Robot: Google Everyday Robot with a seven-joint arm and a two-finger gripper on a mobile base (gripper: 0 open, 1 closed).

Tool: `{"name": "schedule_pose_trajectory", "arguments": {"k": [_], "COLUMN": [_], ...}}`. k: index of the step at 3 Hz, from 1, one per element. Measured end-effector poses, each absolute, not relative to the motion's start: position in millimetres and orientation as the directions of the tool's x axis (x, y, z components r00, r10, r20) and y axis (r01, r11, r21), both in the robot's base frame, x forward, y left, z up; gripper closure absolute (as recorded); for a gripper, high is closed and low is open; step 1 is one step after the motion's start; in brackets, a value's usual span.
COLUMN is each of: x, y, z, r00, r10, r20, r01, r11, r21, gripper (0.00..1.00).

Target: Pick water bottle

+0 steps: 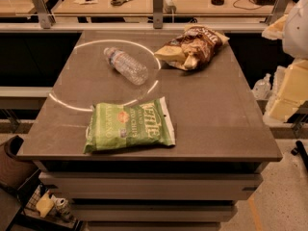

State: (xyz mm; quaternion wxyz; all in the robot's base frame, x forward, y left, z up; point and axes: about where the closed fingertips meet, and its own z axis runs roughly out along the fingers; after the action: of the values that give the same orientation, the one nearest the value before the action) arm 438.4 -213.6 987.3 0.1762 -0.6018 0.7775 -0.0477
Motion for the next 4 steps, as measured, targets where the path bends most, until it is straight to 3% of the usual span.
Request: {"name": "schedule_pose_trajectory", "arguments": {"k": [2,4], "x": [461,514], "y": [-198,-148], "z": [1001,1018], "r00": [-0.207,-0.273], "r10": [-0.944,-0.848], "r20": [-0.257,-0.454], "r01": [-0.913,-0.876], "r11": [0.281,0.414], "r21": [-0.296,-0.247], "gripper": [0.00,0.00]}}
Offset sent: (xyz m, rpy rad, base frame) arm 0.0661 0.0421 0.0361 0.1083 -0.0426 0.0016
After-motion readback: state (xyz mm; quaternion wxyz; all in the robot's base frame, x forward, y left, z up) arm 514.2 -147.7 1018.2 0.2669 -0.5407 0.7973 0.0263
